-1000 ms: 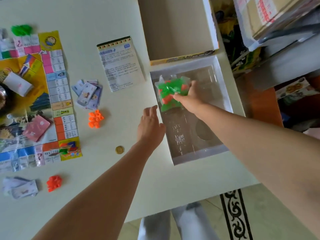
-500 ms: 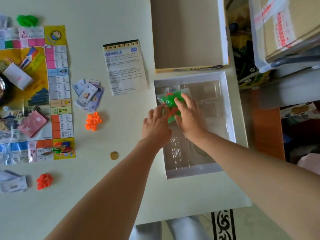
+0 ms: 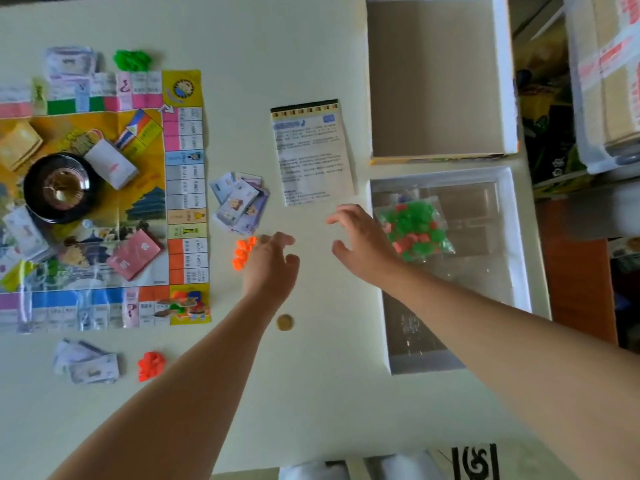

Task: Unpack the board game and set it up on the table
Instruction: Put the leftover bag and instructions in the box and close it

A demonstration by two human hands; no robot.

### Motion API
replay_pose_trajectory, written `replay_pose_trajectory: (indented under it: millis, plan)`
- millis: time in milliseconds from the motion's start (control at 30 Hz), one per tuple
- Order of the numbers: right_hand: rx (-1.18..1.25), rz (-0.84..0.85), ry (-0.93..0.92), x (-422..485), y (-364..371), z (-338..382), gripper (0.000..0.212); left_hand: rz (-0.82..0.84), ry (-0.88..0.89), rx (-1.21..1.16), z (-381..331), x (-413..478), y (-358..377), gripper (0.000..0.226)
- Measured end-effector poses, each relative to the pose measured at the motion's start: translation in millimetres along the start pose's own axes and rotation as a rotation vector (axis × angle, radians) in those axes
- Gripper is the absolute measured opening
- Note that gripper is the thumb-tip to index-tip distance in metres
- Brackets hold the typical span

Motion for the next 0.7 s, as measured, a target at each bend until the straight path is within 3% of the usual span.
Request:
replay_pose_trajectory:
  millis: [67, 200, 333, 500, 600, 700]
  plan:
    - [-0.041, 0.046, 0.060, 21, 18, 5, 0.048, -0.056, -0.042, -0.010, 11, 23, -22, 0.035]
    - [-0.119, -0.123, 0.182, 60, 21, 0, 0.060, -0.066, 0.004, 0.010, 9, 57, -44, 0.035]
    - [-0.197, -0.029, 0.388, 88, 25, -29, 0.069, 0.032, 0.008, -0.081, -11, 88, -39, 0.039]
    - [-0.176, -0.025, 0.422, 87, 33, -41, 0.062, 0.234, -0.155, -0.384, -39, 110, -19, 0.051]
    - [-0.118, -0.079, 0.373, 82, 26, -35, 0.056, 0.268, -0.255, -0.538, -41, 119, -12, 0.040]
    - [-0.018, -0.181, 0.364, 80, 14, -32, 0.048, 0.289, -0.157, -0.555, -48, 118, -10, 0.015]
Point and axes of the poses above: each hand's wrist, its own x-axis towards the middle knuckle, its own y-axis out of the palm, z = x × y, the point moved 5 cm from there along x, towards the middle knuckle, and after that the axes turned 11 degrees about -y, right-handed, at the moved point
